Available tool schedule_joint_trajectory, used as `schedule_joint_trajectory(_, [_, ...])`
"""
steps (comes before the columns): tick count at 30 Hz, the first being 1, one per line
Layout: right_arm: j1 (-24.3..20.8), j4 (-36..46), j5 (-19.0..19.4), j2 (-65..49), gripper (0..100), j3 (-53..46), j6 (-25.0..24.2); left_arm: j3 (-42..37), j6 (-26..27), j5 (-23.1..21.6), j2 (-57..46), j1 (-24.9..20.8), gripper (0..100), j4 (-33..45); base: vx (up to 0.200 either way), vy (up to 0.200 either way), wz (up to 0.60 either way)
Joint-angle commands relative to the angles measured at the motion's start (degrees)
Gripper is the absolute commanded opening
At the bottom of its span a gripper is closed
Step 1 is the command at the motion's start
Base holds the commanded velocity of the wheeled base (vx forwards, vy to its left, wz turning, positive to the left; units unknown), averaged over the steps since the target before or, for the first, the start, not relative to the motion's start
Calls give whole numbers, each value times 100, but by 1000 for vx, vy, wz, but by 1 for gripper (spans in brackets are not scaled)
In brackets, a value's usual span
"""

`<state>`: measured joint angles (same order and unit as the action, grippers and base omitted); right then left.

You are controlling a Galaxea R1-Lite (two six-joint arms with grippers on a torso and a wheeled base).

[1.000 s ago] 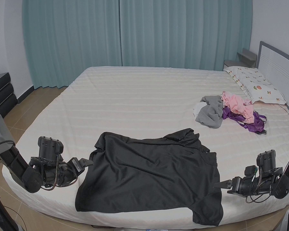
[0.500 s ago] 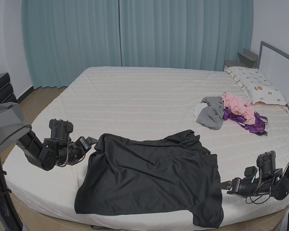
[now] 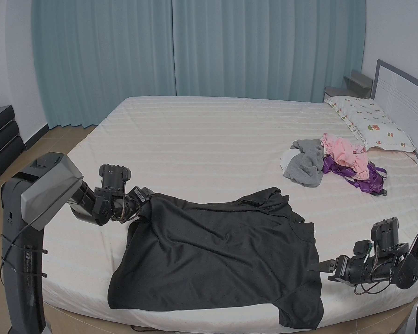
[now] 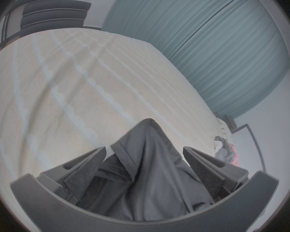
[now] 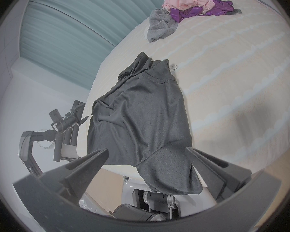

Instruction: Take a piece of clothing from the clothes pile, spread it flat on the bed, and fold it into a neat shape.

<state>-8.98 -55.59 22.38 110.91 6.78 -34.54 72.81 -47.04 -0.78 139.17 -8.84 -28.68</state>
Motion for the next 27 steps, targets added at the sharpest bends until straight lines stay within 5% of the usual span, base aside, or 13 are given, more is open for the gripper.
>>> schedule_joint_trajectory(1, [-7, -13, 3, 27, 100, 34, -44, 304, 90, 96, 532, 22, 100, 47, 0, 0, 0])
schedule_joint_trajectory(11, [2, -13, 3, 45, 100, 43, -53, 312, 134, 96, 524, 22, 100, 82, 0, 0, 0])
schedule_joint_trajectory(12, [2, -13, 3, 45, 100, 43, -53, 312, 134, 104, 524, 22, 0, 82, 0, 0, 0])
schedule_joint_trajectory(27, [-7, -49, -6, 97, 100, 245, -53, 954, 160, 104, 436, 453, 0, 425, 0, 0, 0])
